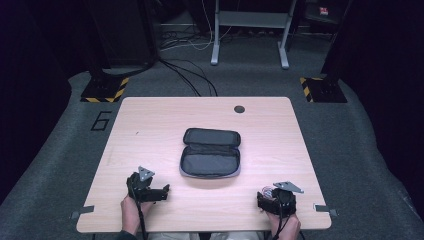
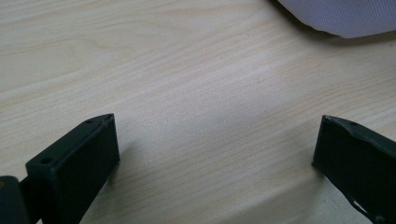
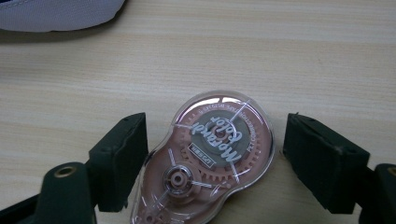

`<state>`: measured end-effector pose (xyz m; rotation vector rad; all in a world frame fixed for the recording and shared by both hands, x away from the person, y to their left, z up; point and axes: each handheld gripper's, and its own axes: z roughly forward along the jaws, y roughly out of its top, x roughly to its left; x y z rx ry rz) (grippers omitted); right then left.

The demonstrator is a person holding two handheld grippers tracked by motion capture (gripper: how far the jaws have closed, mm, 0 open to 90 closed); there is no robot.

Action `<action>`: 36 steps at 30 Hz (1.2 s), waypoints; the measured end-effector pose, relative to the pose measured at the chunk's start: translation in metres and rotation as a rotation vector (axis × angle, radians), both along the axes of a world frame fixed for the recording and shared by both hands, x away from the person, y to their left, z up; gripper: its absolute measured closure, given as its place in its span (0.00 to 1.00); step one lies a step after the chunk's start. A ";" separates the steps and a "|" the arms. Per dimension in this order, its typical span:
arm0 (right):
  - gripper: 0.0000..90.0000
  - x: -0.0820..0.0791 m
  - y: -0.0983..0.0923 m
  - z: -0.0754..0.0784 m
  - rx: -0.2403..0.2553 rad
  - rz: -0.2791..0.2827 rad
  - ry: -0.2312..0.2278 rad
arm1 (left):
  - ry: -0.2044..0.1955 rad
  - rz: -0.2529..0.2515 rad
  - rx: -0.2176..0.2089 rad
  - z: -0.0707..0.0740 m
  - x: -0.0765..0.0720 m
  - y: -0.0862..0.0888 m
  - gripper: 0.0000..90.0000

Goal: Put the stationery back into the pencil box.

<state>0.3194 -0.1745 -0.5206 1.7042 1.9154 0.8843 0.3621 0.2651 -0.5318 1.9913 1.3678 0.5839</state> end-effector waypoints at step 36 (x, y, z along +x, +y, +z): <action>0.43 0.001 -0.015 0.005 -0.039 0.101 -0.038 | -0.001 0.001 0.000 0.000 0.000 0.000 0.00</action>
